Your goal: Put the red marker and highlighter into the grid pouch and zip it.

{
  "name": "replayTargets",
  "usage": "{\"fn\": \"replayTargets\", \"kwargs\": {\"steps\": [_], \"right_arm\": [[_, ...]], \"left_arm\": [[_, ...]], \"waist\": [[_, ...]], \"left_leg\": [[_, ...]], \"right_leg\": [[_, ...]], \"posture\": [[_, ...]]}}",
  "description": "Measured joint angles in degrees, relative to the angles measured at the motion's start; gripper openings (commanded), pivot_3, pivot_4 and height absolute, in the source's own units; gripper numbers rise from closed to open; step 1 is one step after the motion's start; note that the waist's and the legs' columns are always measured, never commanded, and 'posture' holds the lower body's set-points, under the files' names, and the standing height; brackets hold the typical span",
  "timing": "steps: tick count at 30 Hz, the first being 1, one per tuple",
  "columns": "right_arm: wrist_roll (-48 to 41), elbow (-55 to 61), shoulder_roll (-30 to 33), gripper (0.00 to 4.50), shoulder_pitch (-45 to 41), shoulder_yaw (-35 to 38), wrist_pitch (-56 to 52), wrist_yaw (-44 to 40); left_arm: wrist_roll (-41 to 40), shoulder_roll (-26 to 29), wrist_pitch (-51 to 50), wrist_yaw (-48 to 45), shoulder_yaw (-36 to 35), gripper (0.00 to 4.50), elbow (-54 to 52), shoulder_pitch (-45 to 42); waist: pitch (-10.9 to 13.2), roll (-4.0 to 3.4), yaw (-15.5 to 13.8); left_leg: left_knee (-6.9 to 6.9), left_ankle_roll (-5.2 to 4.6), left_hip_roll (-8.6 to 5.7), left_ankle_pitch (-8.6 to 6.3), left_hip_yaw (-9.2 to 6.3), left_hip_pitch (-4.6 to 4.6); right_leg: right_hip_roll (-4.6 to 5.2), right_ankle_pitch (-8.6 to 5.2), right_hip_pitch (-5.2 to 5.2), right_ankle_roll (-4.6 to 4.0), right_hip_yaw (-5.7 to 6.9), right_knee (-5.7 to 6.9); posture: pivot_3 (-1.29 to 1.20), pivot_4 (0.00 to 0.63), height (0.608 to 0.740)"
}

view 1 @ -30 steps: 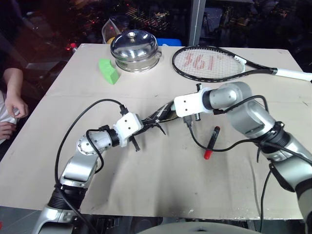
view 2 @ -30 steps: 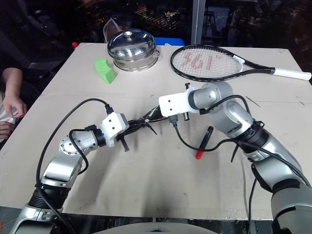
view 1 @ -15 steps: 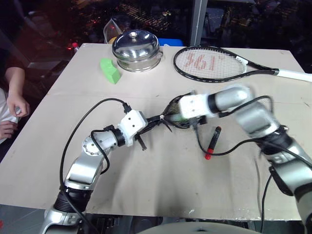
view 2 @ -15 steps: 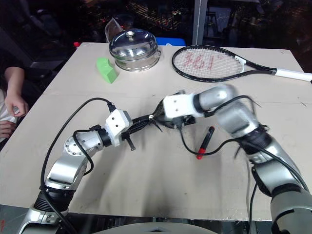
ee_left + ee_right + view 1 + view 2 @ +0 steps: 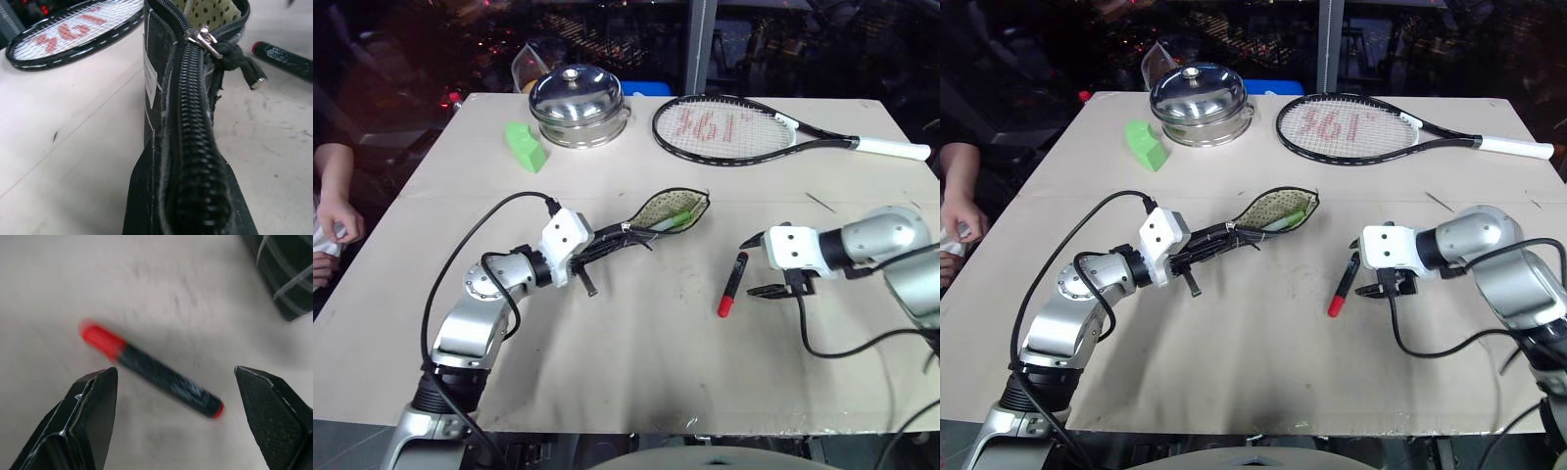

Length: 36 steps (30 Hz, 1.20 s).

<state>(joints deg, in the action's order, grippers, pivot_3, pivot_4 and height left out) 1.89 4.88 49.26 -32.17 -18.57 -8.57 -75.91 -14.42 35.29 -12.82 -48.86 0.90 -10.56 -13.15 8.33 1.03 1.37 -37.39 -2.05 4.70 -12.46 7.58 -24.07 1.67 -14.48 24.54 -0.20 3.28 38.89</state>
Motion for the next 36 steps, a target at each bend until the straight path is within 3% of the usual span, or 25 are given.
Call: {"fn": "replayTargets", "kwargs": {"steps": [2,5,6,7,8,10,12,13,17,20,23,29,36], "right_arm": [[3.2,-10.3,-3.4,3.85,-3.8,-4.5,10.0,-0.6],[4.8,-19.8,-6.4,3.12,-8.6,-7.5,19.8,-3.0],[4.8,-22.9,-7.4,2.62,-10.5,-8.6,22.4,-5.2],[4.8,-23.7,-7.6,2.40,-10.9,-8.8,23.0,-5.9],[4.7,-26.5,-8.4,1.72,-12.5,-9.8,25.0,-8.0],[4.2,-28.2,-8.8,1.13,-13.3,-10.1,25.5,-10.2],[2.1,-28.2,-8.7,0.26,-13.1,-9.5,22.9,-11.7],[1.4,-26.8,-8.0,0.13,-12.4,-8.9,21.6,-11.8],[-1.6,-16.1,-3.2,0.13,-6.4,-3.9,13.7,-10.5],[-9.1,4.4,-1.4,0.13,-0.2,4.3,-6.9,-3.7],[-8.9,18.4,-1.5,0.13,-3.0,6.5,-21.0,3.7],[4.0,20.8,-2.4,0.13,-9.9,-3.4,-30.7,13.6],[18.0,11.2,-5.9,0.13,-19.1,-17.2,-22.9,13.9]], "left_arm": [[0.0,0.1,0.1,0.2,-0.2,0.00,-0.8,0.7],[0.7,0.4,0.4,0.9,-0.4,0.00,-2.7,2.6],[0.9,0.4,0.4,1.8,-0.5,0.00,-3.7,3.4],[0.9,0.3,0.4,1.9,-0.5,0.00,-4.0,3.6],[1.1,0.3,0.3,2.9,-0.8,0.00,-5.1,5.0],[1.3,0.3,0.3,3.8,-0.9,0.00,-6.4,6.3],[1.3,0.3,0.1,5.0,-1.0,0.00,-7.9,8.0],[1.4,0.2,0.1,5.5,-1.0,0.00,-8.4,8.3],[1.5,0.2,0.2,6.5,-0.9,0.00,-9.1,8.7],[2.4,0.2,0.9,6.7,-1.0,0.00,-8.2,8.2],[3.8,0.2,1.8,6.2,0.2,0.00,-6.1,5.7],[5.5,-0.8,4.8,4.8,3.2,0.00,-3.1,2.6],[8.0,-2.4,6.7,4.9,6.3,0.00,-2.3,1.3]], "waist": [[0.0,0.06,0.1],[0.1,0.18,0.2],[0.1,0.29,0.4],[0.1,0.30,0.5],[0.1,0.30,0.7],[0.1,0.30,0.7],[0.1,0.27,0.5],[0.1,0.26,0.4],[0.2,0.18,-0.8],[0.2,0.07,-0.7],[0.2,0.05,-0.5],[0.2,0.08,-0.6],[0.2,0.08,-0.6]], "left_leg": [[0.03,0.01,0.00,0.00,0.05,0.00],[0.05,0.03,0.04,0.01,0.18,0.14],[0.05,0.03,0.14,0.01,0.20,0.19],[0.05,0.02,0.22,0.01,0.22,0.22],[0.04,0.02,0.28,0.00,0.28,0.37],[0.05,0.01,0.30,0.00,0.25,0.36],[0.05,0.02,0.31,0.00,0.25,0.36],[0.05,0.02,0.30,0.00,0.25,0.34],[0.08,0.03,0.25,-0.01,0.22,0.23],[0.15,0.03,0.23,-0.02,0.19,0.22],[0.16,0.03,0.24,-0.02,0.19,0.25],[0.14,0.01,0.12,-0.02,0.24,0.03],[0.08,0.02,-0.01,0.00,0.20,-0.23]], "right_leg": [[-0.15,0.02,0.01,-0.05,-0.23,-0.02],[-0.21,0.14,-0.09,-0.24,-0.49,-0.03],[-0.19,0.14,-0.11,-0.24,-0.51,-0.04],[-0.12,0.14,-0.14,-0.24,-0.53,-0.04],[-0.08,0.14,-0.23,-0.24,-0.56,-0.04],[-0.03,0.14,-0.24,-0.25,-0.49,-0.02],[0.03,0.15,-0.24,-0.26,-0.47,0.00],[0.05,0.15,-0.24,-0.27,-0.46,0.00],[0.16,0.14,-0.20,-0.28,-0.40,-0.05],[0.24,0.14,-0.15,-0.29,-0.37,-0.01],[0.22,0.13,-0.09,-0.29,-0.33,0.02],[0.31,0.04,0.08,-0.49,-0.34,-0.02],[0.15,0.13,0.29,-0.31,-0.30,-0.02]], "posture": [[0.00,0.150,0.740],[0.00,0.150,0.740],[0.00,0.150,0.740],[0.00,0.150,0.740],[0.00,0.150,0.740],[0.00,0.150,0.740],[0.00,0.150,0.740],[0.00,0.150,0.740],[0.00,0.150,0.740],[0.00,0.150,0.740],[0.00,0.150,0.740],[0.00,0.150,0.740],[0.00,0.150,0.740]]}}
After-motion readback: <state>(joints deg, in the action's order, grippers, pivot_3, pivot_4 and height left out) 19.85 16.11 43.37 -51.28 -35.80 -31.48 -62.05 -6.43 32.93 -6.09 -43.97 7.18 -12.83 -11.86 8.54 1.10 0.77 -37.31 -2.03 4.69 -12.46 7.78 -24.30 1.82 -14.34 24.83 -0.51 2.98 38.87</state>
